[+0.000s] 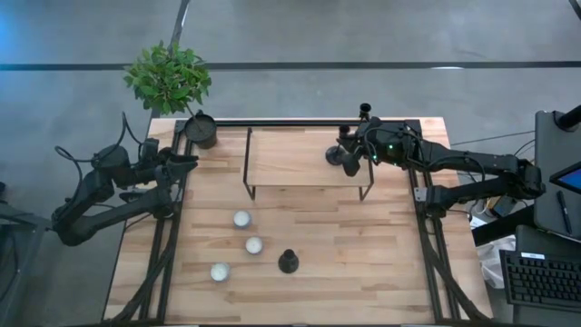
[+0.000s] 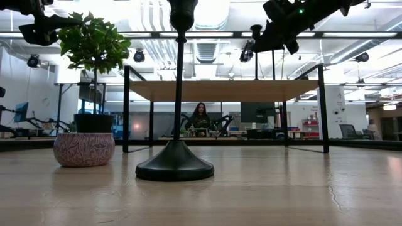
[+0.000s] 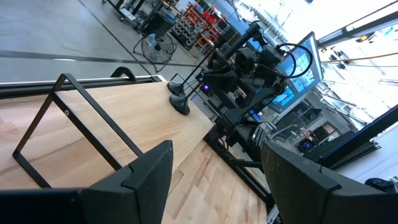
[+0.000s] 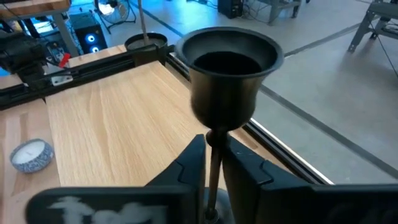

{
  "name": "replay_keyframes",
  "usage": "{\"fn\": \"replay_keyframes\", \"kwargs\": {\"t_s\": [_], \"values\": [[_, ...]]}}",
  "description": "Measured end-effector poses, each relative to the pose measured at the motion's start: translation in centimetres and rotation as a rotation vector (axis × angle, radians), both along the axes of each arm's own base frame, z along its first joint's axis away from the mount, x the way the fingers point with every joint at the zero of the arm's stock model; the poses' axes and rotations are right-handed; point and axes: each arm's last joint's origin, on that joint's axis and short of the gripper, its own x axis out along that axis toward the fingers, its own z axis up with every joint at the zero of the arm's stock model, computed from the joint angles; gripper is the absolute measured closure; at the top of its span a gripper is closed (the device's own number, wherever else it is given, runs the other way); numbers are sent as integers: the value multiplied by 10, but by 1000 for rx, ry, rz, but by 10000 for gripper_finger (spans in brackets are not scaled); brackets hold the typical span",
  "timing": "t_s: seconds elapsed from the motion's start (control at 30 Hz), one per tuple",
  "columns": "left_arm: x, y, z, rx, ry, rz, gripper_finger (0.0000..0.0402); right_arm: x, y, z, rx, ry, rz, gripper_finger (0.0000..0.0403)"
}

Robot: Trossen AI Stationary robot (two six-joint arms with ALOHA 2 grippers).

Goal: Pick & Place candle stick holders
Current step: Put the top black candle holder on the shelf, then put the black candle holder on the shelf

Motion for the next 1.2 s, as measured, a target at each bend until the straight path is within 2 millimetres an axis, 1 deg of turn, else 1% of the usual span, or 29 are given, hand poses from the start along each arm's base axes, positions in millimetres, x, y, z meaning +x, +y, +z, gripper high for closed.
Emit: {"fn": "replay_keyframes", "kwargs": {"t_s": [0.23, 0.53, 0.67, 0.83, 1.0, 1.2], "values": [[0, 0, 0, 0, 0, 0, 161, 0, 0, 0, 1, 0, 3, 315], [0, 0, 0, 0, 0, 0, 161, -1, 0, -2, 1, 33, 7, 294], [0, 0, 0, 0, 0, 0, 161, -1, 0, -3, 2, 36, 7, 291], [0, 0, 0, 0, 0, 0, 161, -2, 0, -3, 6, 45, 6, 298], [0, 0, 0, 0, 0, 0, 161, -7, 2, -6, 29, 97, 3, 305], [0, 0, 0, 0, 0, 0, 161, -24, 7, 8, 41, 29, -10, 303]]}}
